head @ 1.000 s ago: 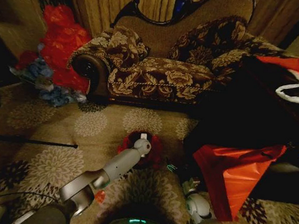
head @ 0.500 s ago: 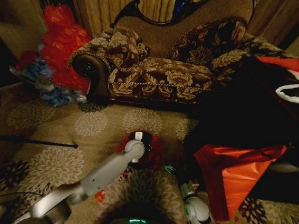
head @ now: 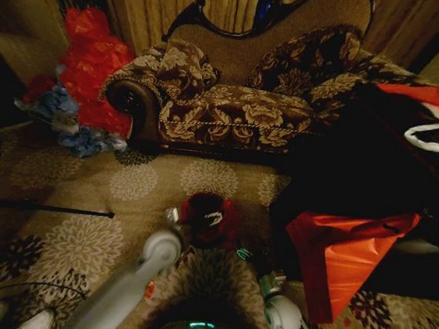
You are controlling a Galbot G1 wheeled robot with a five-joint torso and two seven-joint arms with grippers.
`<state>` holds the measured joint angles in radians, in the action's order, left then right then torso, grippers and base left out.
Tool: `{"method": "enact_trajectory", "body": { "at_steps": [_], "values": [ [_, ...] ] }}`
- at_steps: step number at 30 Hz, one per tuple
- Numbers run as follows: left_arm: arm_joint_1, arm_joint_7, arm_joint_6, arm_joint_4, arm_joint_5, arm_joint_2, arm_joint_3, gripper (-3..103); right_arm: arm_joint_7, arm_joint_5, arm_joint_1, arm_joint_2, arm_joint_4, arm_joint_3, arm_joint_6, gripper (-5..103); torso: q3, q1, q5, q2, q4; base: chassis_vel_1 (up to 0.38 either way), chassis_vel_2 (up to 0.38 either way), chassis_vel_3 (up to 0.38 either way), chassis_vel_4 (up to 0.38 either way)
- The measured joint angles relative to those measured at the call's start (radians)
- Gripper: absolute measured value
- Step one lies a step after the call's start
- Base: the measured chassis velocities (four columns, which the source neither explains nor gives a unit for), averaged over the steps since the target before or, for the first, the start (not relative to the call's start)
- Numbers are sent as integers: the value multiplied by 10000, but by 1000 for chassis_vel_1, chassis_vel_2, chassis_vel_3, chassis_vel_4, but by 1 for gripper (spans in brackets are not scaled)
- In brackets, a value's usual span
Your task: Place a garbage bag over the trash bin.
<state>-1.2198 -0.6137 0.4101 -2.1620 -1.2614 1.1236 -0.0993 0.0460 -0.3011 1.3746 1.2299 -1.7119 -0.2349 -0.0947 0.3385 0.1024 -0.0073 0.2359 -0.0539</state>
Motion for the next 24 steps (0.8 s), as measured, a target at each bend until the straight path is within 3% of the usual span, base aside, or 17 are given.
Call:
{"method": "enact_trajectory", "body": {
  "at_steps": [3,5,8,9,12,24],
  "values": [
    [-823,236,-210,-129,-7,171,-239,100,-14,110,40,119,79,0,-65,100,0,0,-1,0,-1,0,0,0,0],
    [-1307,732,-829,103,76,403,-356,100,-21,252,200,318,85,-61,-145,100,0,0,3,0,-3,0,0,0,0],
    [-1316,992,-1273,384,146,551,-380,103,-7,309,336,388,32,-138,-183,100,0,0,-3,0,-6,0,0,0,0],
    [-1211,1075,-1719,648,148,750,-471,101,-2,343,452,407,-32,-209,-220,100,0,1,0,0,-7,0,0,0,0],
    [-1080,1050,-2104,833,97,1018,-591,96,3,350,524,393,-78,-289,-251,100,1,2,0,0,-7,0,0,0,0],
    [-839,595,-2453,1263,-720,1362,-1084,93,40,327,611,307,-136,-419,-314,100,1,2,1,0,-5,0,0,0,0]
  ]
}}
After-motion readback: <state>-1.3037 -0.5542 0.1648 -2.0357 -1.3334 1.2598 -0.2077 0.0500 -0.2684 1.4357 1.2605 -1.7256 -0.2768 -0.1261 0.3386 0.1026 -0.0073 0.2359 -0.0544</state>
